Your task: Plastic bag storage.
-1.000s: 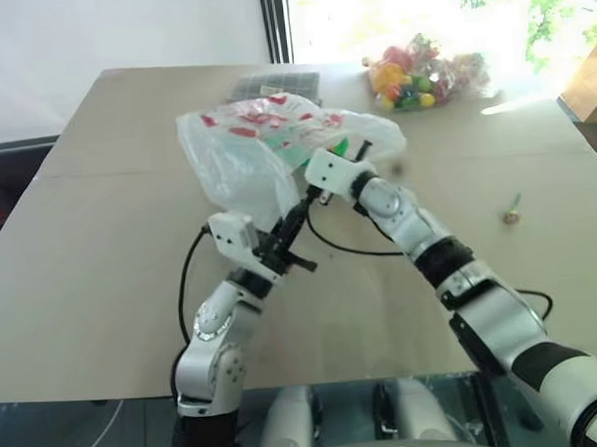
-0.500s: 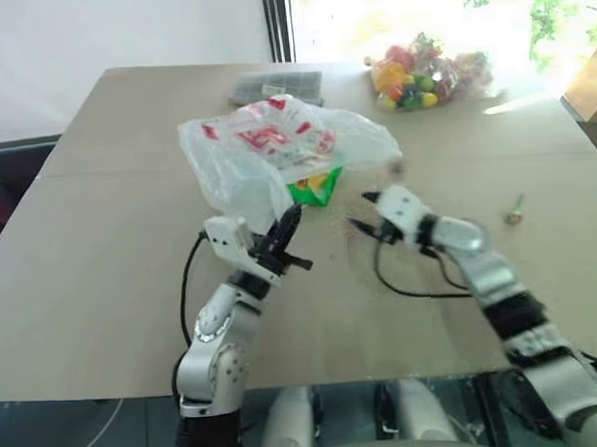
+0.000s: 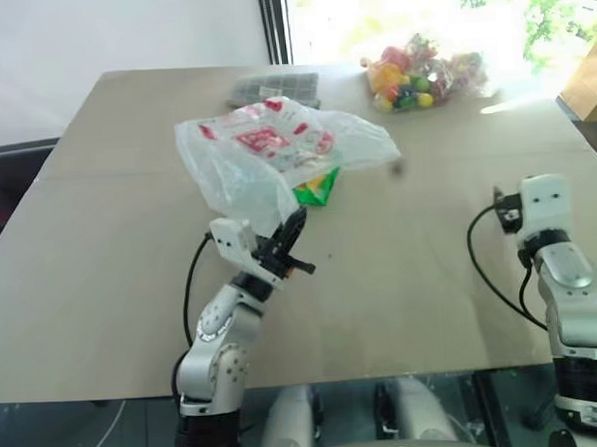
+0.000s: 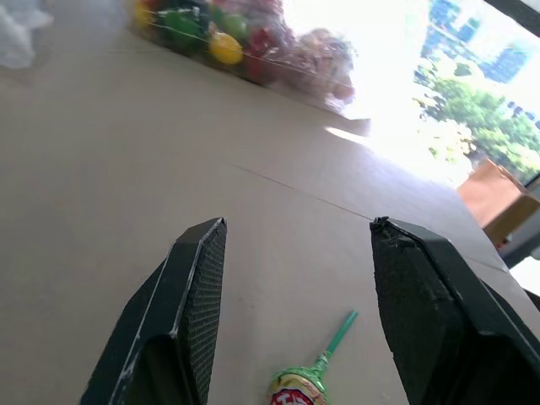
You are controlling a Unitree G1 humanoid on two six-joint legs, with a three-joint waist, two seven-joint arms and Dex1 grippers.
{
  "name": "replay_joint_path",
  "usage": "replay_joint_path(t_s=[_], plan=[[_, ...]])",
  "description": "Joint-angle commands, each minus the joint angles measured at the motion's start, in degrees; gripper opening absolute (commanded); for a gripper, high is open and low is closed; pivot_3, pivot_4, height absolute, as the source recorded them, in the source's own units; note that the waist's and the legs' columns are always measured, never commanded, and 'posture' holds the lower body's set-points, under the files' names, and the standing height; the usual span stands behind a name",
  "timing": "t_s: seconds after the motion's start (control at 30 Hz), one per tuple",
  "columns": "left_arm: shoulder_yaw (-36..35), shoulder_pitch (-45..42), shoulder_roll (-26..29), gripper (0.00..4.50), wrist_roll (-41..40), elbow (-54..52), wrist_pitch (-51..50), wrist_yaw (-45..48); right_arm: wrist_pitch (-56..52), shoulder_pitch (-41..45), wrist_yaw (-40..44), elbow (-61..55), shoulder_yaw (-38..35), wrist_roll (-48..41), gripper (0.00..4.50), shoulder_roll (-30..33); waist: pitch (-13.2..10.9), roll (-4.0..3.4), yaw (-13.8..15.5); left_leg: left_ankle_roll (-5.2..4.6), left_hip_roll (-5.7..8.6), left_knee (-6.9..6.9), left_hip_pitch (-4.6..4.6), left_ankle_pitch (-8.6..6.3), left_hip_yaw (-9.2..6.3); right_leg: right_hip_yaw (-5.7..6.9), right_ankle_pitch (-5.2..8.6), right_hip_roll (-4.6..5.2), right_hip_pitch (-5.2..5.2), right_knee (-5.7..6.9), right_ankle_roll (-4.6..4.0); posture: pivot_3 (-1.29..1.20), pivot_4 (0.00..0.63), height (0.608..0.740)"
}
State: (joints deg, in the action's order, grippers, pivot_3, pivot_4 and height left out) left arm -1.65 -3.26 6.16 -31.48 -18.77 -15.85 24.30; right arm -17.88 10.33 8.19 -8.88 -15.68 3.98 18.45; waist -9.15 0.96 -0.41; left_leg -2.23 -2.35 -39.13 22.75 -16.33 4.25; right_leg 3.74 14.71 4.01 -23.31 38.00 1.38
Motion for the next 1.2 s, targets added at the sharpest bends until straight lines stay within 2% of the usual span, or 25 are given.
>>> replay_joint_path(t_s=[0.03,0.1,0.27,0.57,0.67,0.73,0.77,0.93,0.97,1.13,1.2], plan=[[0.7,-1.1,0.2,0.00,1.8,0.9,2.7,1.2,-10.6,0.0,-2.4,-1.8,-3.1,-5.4,2.72,-4.4,0.0,0.00,0.0,0.00,0.00,0.00,0.00,0.00,0.00,0.00,0.00,0.00,0.01,-0.01,0.00,0.00,0.150,0.738],[1.0,-1.4,0.3,0.00,2.3,1.2,3.0,1.4,-14.9,0.8,-4.3,-1.3,-4.7,-7.1,2.72,-6.5,0.0,-0.01,0.0,0.00,0.01,-0.01,0.00,0.00,0.02,0.00,0.00,0.00,0.01,-0.01,0.00,0.00,0.150,0.738],[0.9,-1.2,0.2,0.00,2.4,1.6,3.4,1.8,-18.6,1.4,-5.2,0.2,-5.7,-9.1,2.72,-6.8,0.0,-0.09,0.0,-0.03,0.05,-0.01,0.02,-0.01,0.02,-0.02,0.00,0.02,0.01,-0.02,0.00,0.00,0.150,0.738],[1.1,-0.8,0.0,0.00,2.8,2.2,4.2,2.0,-14.0,5.0,-4.3,7.3,-5.4,-10.9,2.72,-4.4,0.0,-0.10,-0.1,-0.04,0.06,-0.01,0.01,-0.02,0.02,-0.04,0.00,0.00,0.01,-0.02,0.00,0.00,0.150,0.738],[1.2,-0.7,-0.1,0.00,3.0,2.1,4.3,2.0,-12.8,5.1,-3.8,8.6,-4.8,-11.2,1.90,-3.7,0.0,-0.10,-0.1,-0.05,0.06,-0.01,0.01,-0.02,0.02,-0.04,0.00,0.00,0.01,-0.02,0.00,0.00,0.150,0.738],[1.2,-0.6,-0.2,0.00,3.1,2.0,4.3,2.1,-11.9,5.0,-3.4,8.9,-4.5,-11.4,0.85,-3.3,0.0,-0.10,0.0,-0.05,0.06,-0.01,0.02,-0.02,0.00,-0.02,0.00,0.00,0.01,-0.02,0.00,0.00,0.150,0.738],[1.1,-0.5,-0.2,0.00,3.1,1.9,4.2,2.1,-11.7,4.9,-3.4,8.8,-4.3,-11.4,0.63,-3.2,0.0,-0.09,0.0,-0.05,0.06,-0.01,0.02,-0.02,0.00,-0.03,0.00,0.00,0.01,-0.02,0.00,0.00,0.150,0.738],[1.1,0.2,0.0,0.00,3.9,1.8,4.7,2.0,-10.1,5.8,-1.7,8.3,-3.3,-13.0,0.61,-3.3,0.0,-0.10,-0.1,-0.05,0.05,0.00,0.02,-0.02,0.01,-0.04,0.00,0.00,0.01,-0.02,0.00,0.00,0.150,0.738],[1.1,0.3,-0.1,0.00,3.7,1.7,4.6,1.9,-8.8,5.8,0.7,7.7,-1.5,-13.2,0.61,-2.8,0.0,-0.10,-0.1,-0.05,0.05,0.00,0.02,-0.02,0.00,-0.03,0.00,0.00,0.01,-0.02,0.00,0.00,0.150,0.738],[1.5,0.6,0.1,0.00,3.4,0.9,4.3,2.1,-7.9,7.6,25.3,0.7,14.5,-19.7,0.61,0.6,0.0,-0.14,-0.6,-0.07,0.00,0.01,-0.01,-0.03,0.01,-0.11,0.00,-0.09,-0.02,-0.01,0.00,0.00,0.150,0.738],[1.6,0.5,0.2,0.00,3.4,1.0,4.5,2.3,-6.5,9.4,30.7,2.5,19.3,-19.5,0.61,1.5,0.0,-0.14,-0.4,-0.26,-0.02,0.01,-0.01,-0.14,-0.04,-0.07,0.00,-0.12,-0.03,-0.01,0.00,0.00,0.150,0.738]])
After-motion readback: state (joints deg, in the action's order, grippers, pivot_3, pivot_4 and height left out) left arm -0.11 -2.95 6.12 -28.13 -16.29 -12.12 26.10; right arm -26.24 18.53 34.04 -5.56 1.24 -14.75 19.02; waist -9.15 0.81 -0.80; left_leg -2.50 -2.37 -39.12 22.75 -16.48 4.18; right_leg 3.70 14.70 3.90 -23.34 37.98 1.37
